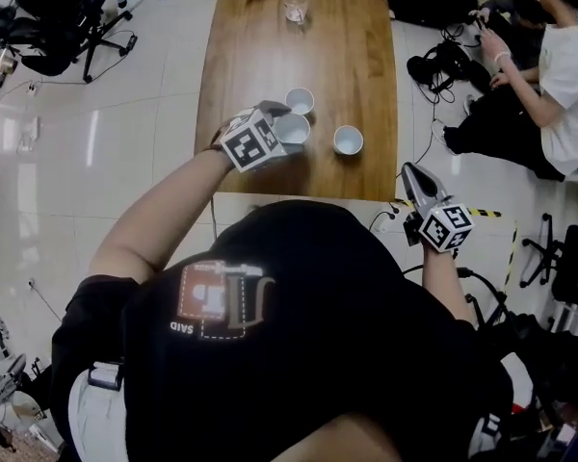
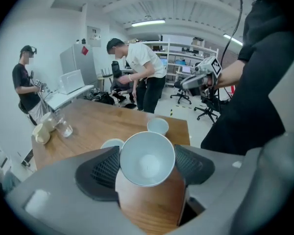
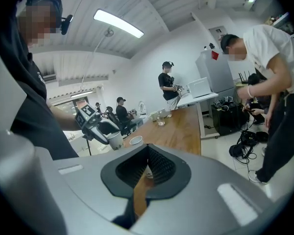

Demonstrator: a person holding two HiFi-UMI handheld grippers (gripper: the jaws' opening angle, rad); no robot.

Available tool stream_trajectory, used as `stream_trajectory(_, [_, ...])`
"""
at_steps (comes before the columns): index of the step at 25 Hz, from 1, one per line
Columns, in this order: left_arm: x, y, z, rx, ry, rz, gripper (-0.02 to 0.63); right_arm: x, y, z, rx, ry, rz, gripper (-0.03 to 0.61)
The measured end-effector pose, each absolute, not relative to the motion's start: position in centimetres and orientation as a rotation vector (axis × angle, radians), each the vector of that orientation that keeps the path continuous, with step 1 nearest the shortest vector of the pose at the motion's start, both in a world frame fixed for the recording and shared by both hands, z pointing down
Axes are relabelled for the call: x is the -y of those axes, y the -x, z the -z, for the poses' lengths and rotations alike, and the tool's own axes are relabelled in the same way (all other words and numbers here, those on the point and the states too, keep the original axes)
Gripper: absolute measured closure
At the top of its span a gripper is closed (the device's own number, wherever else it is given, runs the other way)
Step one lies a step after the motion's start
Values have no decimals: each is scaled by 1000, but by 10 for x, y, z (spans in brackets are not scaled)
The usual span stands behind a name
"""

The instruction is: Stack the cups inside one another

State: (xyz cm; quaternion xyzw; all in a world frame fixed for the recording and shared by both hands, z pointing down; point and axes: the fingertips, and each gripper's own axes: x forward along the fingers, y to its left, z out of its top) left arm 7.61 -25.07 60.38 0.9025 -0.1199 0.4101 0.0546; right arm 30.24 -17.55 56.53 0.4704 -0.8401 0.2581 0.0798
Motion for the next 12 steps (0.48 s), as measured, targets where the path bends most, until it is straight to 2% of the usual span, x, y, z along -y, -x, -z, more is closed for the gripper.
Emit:
stream_trajectory(5, [248, -138, -575, 245, -2820, -1199, 258, 163, -319, -565, 2498, -1452, -785, 563])
stream_trajectory(12, [239, -195, -596, 125, -2808, -1274, 258, 137, -360, -571, 2440, -1564, -824, 563])
